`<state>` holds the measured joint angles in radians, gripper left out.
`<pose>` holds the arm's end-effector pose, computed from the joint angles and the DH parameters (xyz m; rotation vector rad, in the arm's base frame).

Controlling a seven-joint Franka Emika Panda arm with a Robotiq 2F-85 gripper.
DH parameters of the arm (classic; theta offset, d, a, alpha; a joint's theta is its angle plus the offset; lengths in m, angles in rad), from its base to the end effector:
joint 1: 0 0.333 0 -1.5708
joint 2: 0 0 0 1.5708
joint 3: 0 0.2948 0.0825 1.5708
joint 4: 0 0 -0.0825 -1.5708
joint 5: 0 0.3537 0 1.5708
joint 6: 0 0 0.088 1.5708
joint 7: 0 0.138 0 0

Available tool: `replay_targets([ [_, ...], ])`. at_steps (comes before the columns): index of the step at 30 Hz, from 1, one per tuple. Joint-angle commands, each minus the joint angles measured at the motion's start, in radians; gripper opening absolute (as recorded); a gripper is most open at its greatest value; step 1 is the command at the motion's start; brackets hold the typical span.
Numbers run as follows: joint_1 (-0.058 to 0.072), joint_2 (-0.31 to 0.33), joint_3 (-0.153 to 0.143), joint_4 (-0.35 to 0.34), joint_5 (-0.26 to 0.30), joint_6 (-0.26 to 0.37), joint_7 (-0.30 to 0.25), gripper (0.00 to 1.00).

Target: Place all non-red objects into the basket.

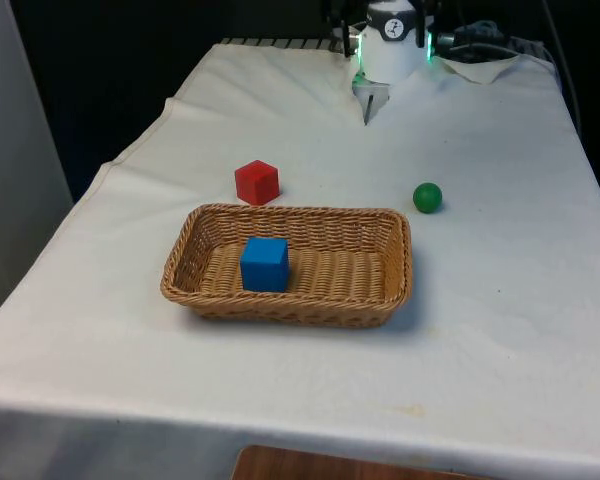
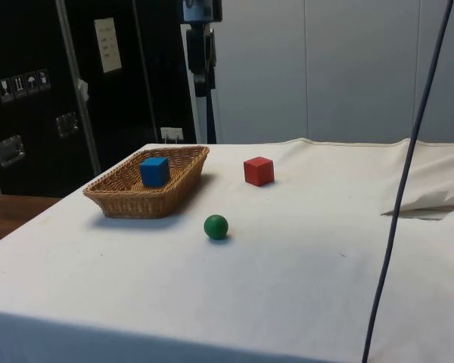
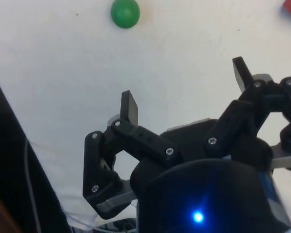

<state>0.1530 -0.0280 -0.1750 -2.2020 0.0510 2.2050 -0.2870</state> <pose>0.5045 -0.0082 0.3619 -3.0784 -0.3640 -0.0578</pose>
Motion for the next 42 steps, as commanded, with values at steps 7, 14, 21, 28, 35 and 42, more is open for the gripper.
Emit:
replay_targets([
  [7,0.004,-0.005,0.036,-0.034,0.001,0.033,0.047,1.0],
  [14,0.005,-0.001,0.075,-0.061,0.011,0.059,0.086,1.0],
  [21,0.004,0.009,0.109,-0.087,0.014,0.097,0.123,1.0],
  [28,0.003,0.038,0.138,-0.105,0.027,0.145,0.154,1.0],
  [35,0.003,0.082,0.157,-0.118,0.066,0.199,0.154,1.0],
  [42,0.002,0.128,0.174,-0.124,0.105,0.248,0.151,1.0],
])
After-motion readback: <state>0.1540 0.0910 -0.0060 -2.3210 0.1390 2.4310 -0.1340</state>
